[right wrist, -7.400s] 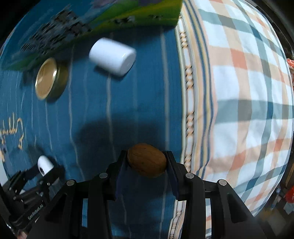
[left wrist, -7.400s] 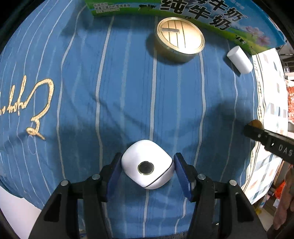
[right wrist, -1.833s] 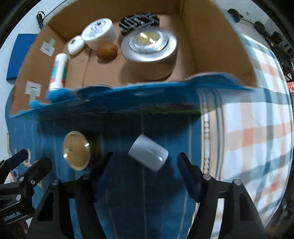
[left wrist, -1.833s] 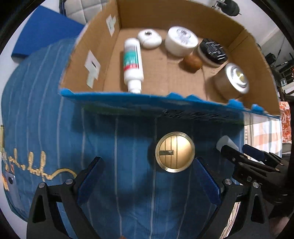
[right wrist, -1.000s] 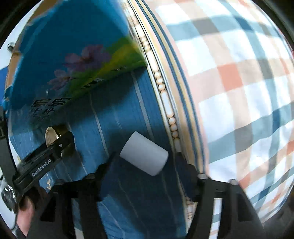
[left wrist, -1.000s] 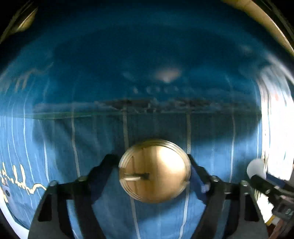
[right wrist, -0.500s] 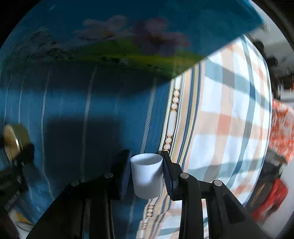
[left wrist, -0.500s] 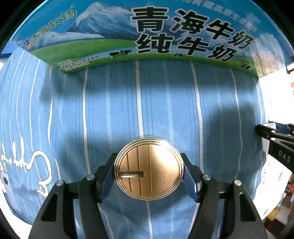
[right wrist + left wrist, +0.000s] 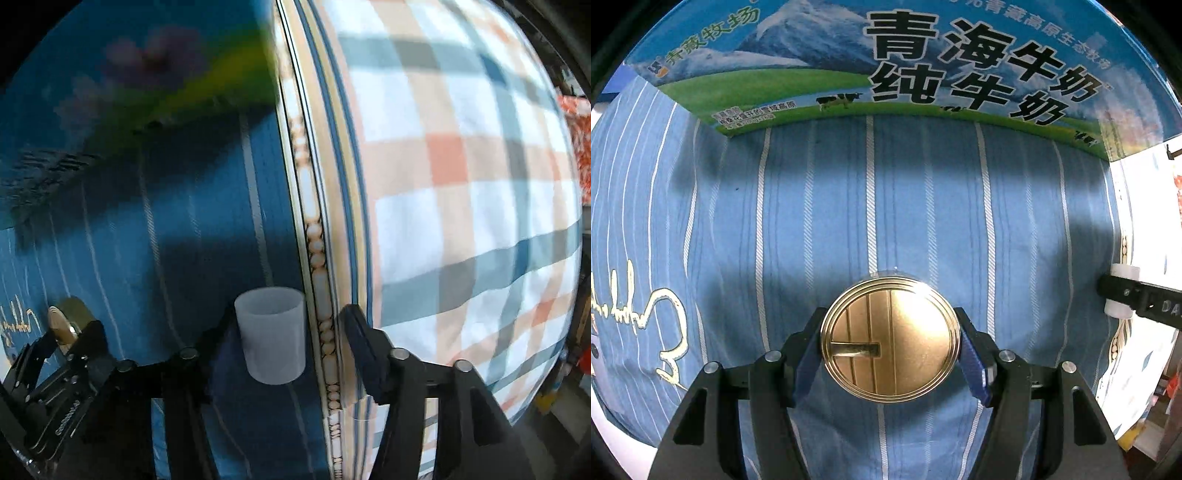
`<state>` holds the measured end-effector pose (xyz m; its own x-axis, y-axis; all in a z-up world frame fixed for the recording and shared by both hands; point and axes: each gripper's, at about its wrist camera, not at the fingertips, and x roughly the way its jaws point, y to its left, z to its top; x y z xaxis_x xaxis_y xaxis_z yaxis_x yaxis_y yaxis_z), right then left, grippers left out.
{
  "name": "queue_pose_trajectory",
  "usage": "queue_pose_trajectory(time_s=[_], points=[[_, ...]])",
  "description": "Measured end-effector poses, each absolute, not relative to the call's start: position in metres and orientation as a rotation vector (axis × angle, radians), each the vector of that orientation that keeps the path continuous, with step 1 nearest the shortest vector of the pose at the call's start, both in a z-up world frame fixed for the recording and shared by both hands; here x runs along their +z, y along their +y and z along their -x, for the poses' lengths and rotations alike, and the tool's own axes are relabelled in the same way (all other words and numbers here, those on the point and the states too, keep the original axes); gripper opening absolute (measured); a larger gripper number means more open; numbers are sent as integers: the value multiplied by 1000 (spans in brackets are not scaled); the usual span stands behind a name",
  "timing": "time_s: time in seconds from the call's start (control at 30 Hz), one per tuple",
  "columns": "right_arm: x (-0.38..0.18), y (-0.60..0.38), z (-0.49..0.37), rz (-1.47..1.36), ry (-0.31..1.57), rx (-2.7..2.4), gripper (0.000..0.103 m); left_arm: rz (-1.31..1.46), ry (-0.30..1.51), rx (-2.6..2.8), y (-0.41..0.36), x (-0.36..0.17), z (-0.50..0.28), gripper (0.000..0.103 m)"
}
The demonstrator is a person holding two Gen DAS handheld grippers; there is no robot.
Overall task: Organize rigid objects
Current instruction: 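Grasp the white plastic cup with right tool while left tool grasps gold tin, then carry the white cup and gold tin over the box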
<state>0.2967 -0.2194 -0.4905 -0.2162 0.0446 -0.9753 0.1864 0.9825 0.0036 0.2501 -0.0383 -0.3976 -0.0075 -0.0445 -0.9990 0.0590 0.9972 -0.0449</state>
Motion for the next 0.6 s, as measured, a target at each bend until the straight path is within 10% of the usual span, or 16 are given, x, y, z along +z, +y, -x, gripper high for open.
queue_pose_trajectory(time_s=[0.1, 0.6], points=[[-501, -218, -288, -107, 1769, -140, 34, -16, 1576, -81, -41, -401, -252, 63], [-467, -188, -206, -100, 1744, -4, 34, 10, 1489, -132, -50, -343, -237, 63]])
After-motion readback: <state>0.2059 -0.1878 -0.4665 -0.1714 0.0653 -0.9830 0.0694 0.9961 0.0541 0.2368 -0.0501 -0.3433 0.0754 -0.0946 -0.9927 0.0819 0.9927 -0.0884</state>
